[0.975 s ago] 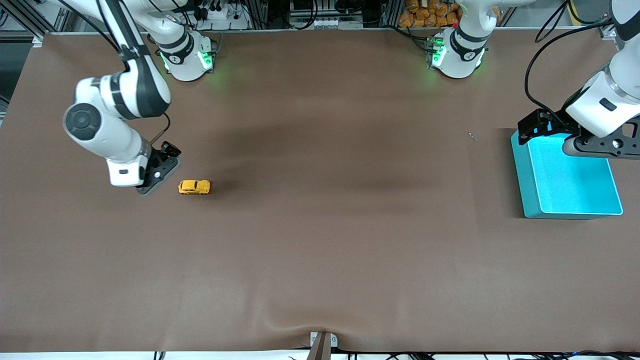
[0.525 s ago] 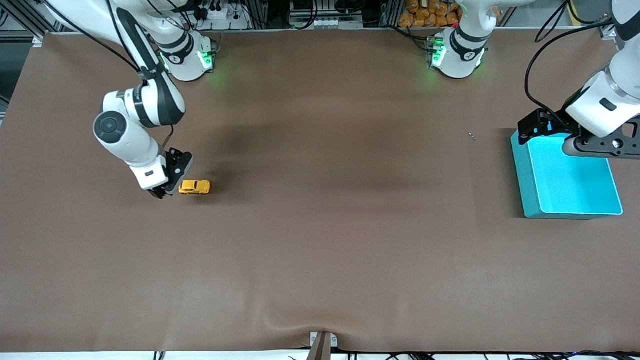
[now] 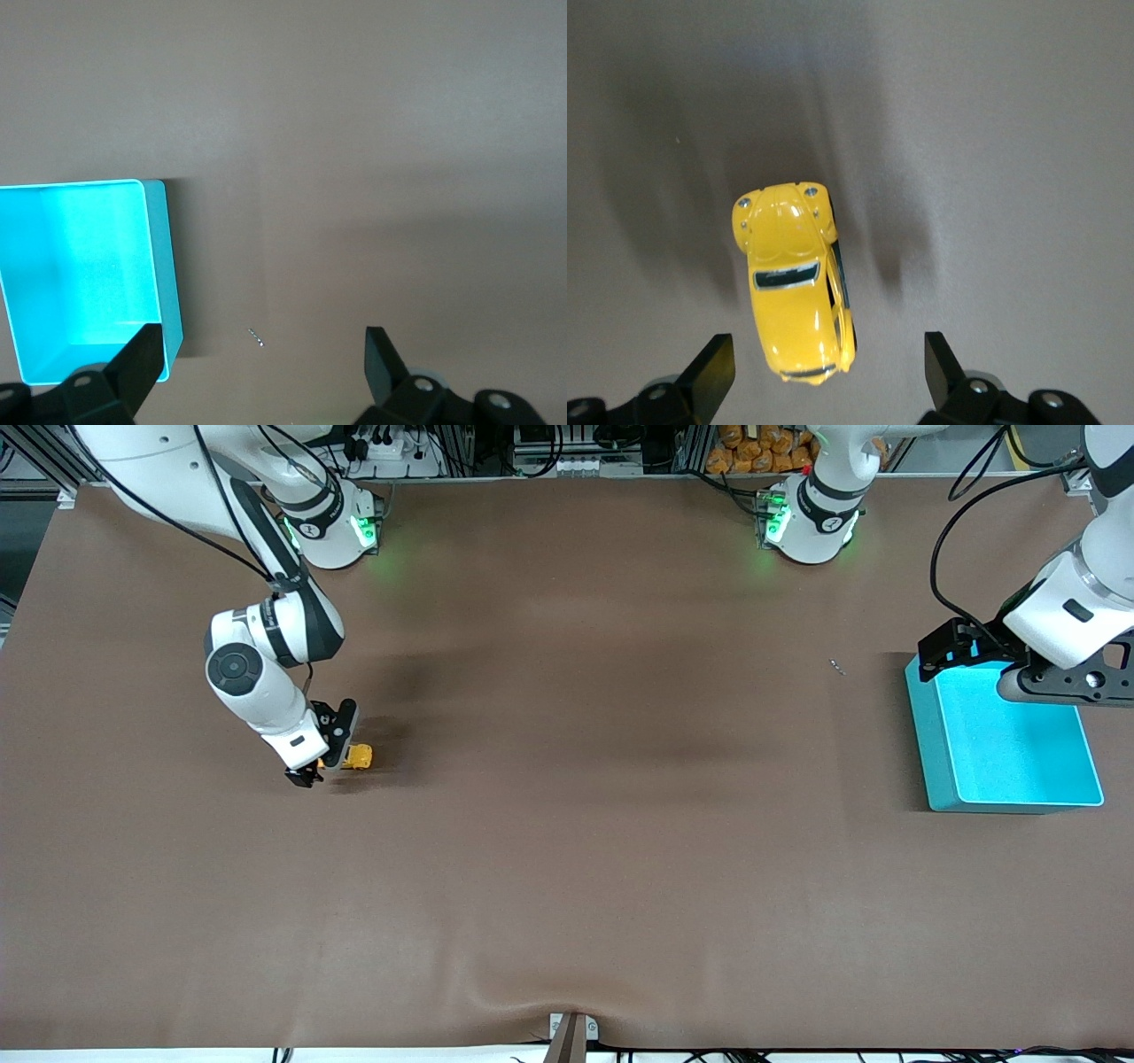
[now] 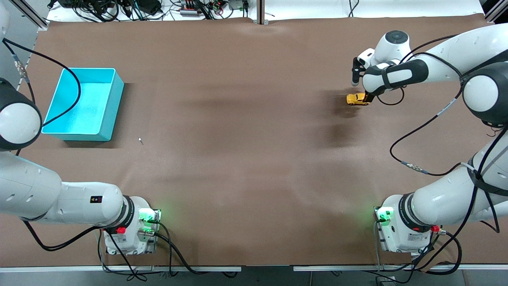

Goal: Wind and store yellow beetle car
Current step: 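Close the right gripper on the yellow car, pressing it onto the table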

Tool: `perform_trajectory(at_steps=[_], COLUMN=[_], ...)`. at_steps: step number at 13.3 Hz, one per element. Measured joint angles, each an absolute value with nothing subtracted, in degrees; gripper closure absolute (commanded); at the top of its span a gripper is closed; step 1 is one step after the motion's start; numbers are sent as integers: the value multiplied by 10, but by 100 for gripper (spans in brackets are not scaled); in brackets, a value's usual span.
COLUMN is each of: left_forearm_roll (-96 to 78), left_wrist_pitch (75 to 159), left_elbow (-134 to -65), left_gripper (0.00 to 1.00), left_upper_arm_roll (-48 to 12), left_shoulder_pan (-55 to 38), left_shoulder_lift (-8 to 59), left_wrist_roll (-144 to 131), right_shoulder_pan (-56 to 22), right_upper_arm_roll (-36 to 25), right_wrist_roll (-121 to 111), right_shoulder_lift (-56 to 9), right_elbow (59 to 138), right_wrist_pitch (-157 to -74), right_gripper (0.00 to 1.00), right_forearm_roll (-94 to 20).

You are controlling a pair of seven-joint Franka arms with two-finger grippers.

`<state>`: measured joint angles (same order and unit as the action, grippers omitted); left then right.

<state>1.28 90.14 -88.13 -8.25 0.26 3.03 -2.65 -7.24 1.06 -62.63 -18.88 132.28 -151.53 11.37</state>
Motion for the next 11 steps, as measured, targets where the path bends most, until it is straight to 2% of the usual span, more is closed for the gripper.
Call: perform_trajectory(at_steps=[3,7,11], left_forearm_roll=[13,13,13], left_wrist_pitch=[901,901,901], left_elbow=[-881,-881,-881], left_gripper=[0,0,0], left_upper_arm_roll=[-83,-83,-83], left_shoulder_pan=[3,3,3], left_shoulder_lift=[30,30,30], left_wrist_roll=[-26,-26,-26], right_shoulder_pan=[-80,-89,-92], right_upper_arm_roll=[13,13,17], right_wrist_roll=[-627,-627,-628], right_shoulder_lift=[-204,-208,-208], right_elbow=[1323,1323,1323], right_wrist_pitch=[-1525,-1525,-1524], right_gripper=[19,25,38], right_forearm_roll=[114,114,114])
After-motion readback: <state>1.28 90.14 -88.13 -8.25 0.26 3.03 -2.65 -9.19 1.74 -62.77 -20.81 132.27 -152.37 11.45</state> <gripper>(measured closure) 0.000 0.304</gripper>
